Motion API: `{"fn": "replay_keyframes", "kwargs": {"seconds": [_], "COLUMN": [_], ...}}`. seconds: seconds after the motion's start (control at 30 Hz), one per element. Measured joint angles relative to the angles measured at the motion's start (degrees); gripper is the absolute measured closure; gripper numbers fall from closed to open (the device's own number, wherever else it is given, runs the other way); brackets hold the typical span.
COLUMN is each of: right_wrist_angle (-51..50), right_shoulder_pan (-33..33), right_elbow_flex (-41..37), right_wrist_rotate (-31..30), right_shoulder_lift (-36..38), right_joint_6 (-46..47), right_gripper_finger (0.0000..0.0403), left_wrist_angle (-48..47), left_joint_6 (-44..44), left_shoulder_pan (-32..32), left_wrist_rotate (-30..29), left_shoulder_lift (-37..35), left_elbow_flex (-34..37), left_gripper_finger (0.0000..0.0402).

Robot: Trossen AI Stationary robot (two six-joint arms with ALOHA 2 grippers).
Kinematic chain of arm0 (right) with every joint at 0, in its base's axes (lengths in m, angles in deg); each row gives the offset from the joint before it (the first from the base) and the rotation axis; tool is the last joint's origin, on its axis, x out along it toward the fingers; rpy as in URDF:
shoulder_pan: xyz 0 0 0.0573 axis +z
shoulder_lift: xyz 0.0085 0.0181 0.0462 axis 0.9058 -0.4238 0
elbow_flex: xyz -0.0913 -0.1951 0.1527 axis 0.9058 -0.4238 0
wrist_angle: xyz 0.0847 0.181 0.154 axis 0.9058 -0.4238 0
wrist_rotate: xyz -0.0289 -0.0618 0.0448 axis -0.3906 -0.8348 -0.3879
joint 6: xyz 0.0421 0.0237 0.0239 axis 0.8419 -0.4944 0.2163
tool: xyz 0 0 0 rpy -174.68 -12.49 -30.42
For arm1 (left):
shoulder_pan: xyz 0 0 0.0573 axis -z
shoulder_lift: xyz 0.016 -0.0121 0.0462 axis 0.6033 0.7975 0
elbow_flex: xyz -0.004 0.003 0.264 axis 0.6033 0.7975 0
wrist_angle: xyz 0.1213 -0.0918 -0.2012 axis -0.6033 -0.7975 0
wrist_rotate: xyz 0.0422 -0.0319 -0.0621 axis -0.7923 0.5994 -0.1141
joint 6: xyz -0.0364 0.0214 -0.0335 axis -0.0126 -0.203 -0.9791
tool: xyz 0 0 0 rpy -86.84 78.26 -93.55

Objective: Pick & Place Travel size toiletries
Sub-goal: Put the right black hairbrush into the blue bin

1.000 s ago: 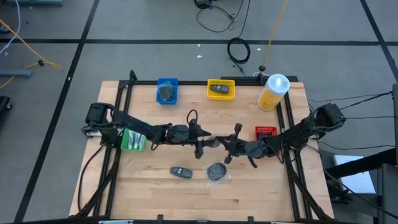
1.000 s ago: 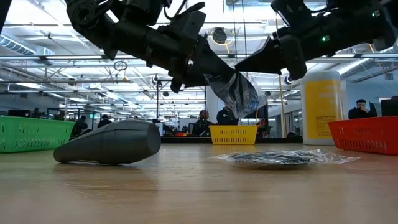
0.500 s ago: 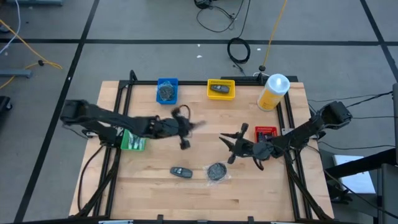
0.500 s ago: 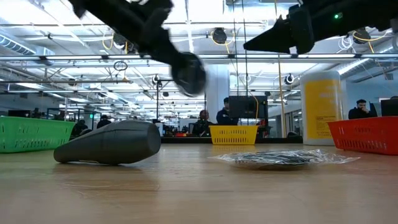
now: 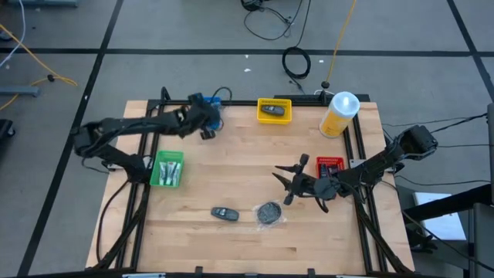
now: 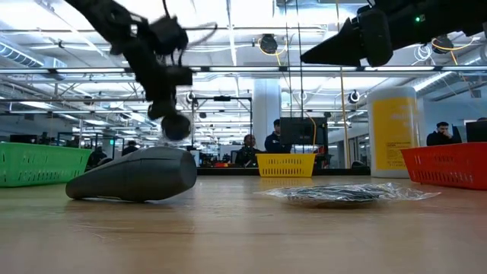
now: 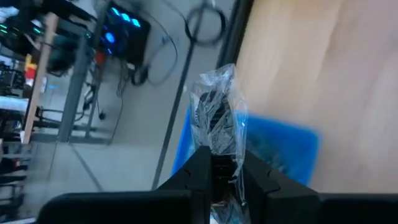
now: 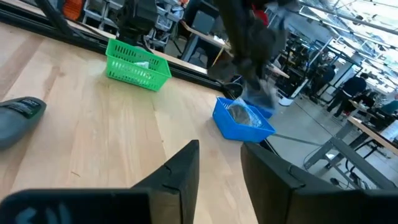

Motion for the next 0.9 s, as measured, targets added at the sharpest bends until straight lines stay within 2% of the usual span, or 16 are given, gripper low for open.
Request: {"fn": "replay_keyframes", "kwargs": {"seconds": [0.1, 0.2, 0.33, 0.47, 0.6, 0.73, 0.8, 0.9], "right_wrist_angle": [-0.4, -1.6, -3.0, -3.4, -3.4, -3.4, -3.4, -3.4], "right_shoulder_pan": [0.0, 0.0, 0.0, 0.0, -0.1, -0.5, -0.7, -0.7], "right_elbow_flex": [0.0, 0.0, 0.0, 0.0, 0.0, 0.0, 0.0, 0.0], "right_wrist_rotate": [0.0, 0.0, 0.0, 0.0, 0.0, 0.0, 0.0, 0.0], "right_shoulder_lift": [0.0, 0.0, 0.0, 0.0, 0.0, 0.0, 0.0, 0.0], "right_joint_6": [0.0, 0.0, 0.0, -0.1, -0.2, -0.2, -0.2, -0.2], "right_gripper_finger": [0.0293, 0.0293, 0.0291, 0.0293, 0.0292, 0.0292, 0.0293, 0.0293], "left_wrist_angle": [0.4, 0.4, -0.3, -4.4, -15.6, -23.7, -24.5, -23.1], "left_joint_6": [7.5, 13.3, 16.4, 16.0, 11.0, 0.3, -6.8, -15.0], "left_shoulder_pan": [-4.9, -7.1, -7.4, -6.8, -6.5, -7.1, -8.6, -13.1], "left_wrist_rotate": [2.1, 2.5, 2.6, 2.9, 3.8, 5.2, 6.4, 11.6], "left_shoulder_lift": [3.7, 6.4, 7.4, 5.9, 3.7, 2.0, 2.0, 2.5], "left_elbow_flex": [0.0, 0.0, 0.0, 0.0, -2.9, -8.1, -10.3, -11.1], "left_gripper_finger": [0.0353, 0.0352, 0.0348, 0.0313, 0.0255, 0.0202, 0.0194, 0.0212]}}
